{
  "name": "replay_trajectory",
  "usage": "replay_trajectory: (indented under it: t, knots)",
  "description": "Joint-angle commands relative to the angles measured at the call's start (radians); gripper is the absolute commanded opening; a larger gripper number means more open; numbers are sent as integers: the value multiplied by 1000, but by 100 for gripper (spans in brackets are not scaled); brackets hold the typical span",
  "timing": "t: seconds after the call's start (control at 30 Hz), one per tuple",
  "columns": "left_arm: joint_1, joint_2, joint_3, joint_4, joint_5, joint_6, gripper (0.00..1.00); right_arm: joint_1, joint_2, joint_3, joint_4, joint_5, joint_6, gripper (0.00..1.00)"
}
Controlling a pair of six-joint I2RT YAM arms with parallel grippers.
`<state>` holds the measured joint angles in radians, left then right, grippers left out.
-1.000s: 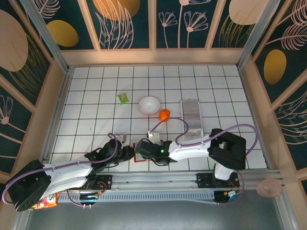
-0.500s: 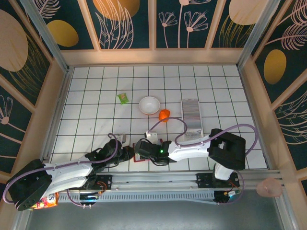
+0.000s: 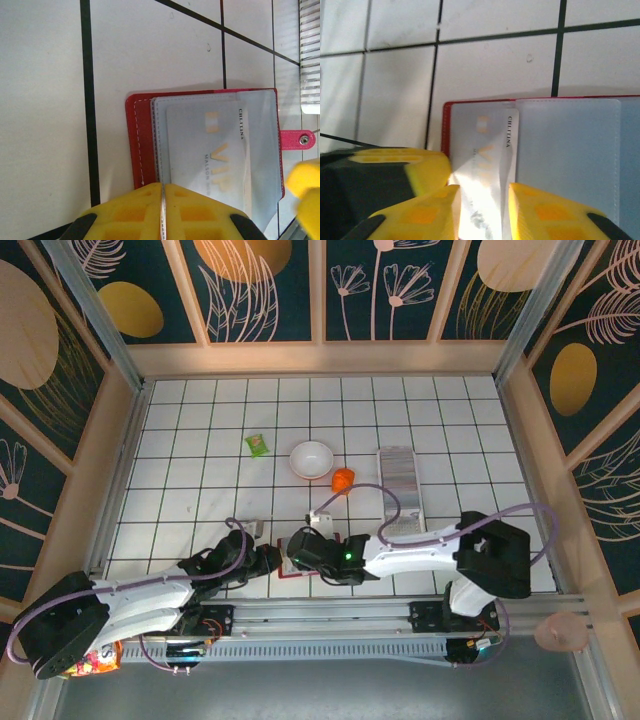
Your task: Put the credit cards into the card holder
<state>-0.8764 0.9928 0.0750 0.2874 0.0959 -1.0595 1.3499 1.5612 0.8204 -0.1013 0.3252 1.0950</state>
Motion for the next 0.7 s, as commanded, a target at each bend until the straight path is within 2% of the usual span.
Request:
replay_trajectory:
  t: [0.0,0.13,0.27,0.53,0.67]
  knots:
    - [-1,19,-1,-76,-16,13,10,7,-72,-38,-68,65,38,35]
    - [-1,27,0,-71,-10,15,9,5,-119,-87,-125,80,102,41]
    - [-1,36,5,-66,-7,15,9,0,-148,-144,-108,63,142,46]
    - [-1,43,6,-61,-1,12,8,-27,-165,-236,117,-20,126,49]
    - [-1,43,7,-61,-3,10,8,-37,-156,-269,198,-46,129,45]
